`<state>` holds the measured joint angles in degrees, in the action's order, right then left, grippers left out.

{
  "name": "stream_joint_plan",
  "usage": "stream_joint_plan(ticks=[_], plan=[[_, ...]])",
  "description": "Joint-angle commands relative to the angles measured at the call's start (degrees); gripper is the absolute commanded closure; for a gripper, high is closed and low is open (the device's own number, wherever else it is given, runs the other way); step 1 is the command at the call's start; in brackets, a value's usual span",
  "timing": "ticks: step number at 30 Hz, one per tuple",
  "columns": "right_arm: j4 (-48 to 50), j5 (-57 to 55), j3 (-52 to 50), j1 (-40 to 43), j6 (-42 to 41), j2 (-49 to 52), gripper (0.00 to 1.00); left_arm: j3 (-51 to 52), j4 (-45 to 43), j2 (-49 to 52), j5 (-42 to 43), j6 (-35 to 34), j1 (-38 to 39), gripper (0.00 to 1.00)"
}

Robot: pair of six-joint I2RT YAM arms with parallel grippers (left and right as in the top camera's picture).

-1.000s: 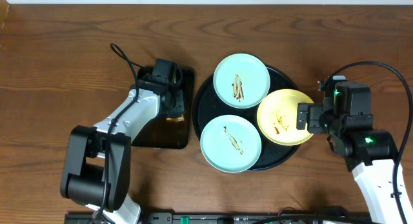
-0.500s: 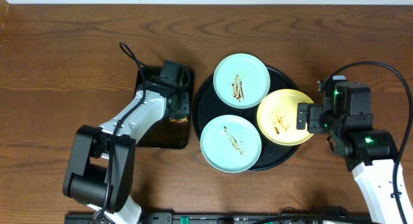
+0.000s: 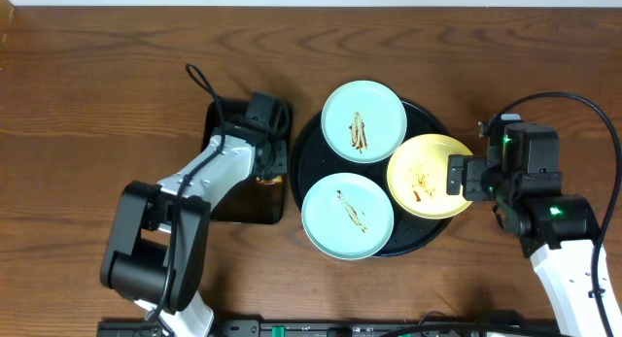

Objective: Clean dirty plates on tray and stack at the side
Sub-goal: 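Lower the left gripper and pinch the sponge at its middle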

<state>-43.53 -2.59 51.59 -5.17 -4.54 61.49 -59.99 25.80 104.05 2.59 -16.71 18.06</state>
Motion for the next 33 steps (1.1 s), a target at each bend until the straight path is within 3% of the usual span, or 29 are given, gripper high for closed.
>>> stream_joint_plan(ticks=[1,7,19,29,33], plan=[[-0.1,-0.3,1.2,0.0,0.3,0.0,0.01,-0.1,0.4,2.4,-0.8,-0.2,0.1,0.75],[-0.3,-0.3,1.2,0.0,0.3,0.0,0.01,-0.2,0.9,0.9,-4.5,-0.6,0.1,0.92],[-0.5,-0.4,1.2,0.0,0.3,0.0,0.01,-0.2,4.6,-7.4,-6.3,-0.5,-4.1,0.92],[-0.5,-0.4,1.2,0.0,0.3,0.0,0.01,0.6,4.1,1.5,-6.2,-0.6,-4.7,0.93],[-0.5,-0.4,1.2,0.0,0.3,0.0,0.01,0.6,3.8,3.4,0.7,0.1,-4.7,0.92]])
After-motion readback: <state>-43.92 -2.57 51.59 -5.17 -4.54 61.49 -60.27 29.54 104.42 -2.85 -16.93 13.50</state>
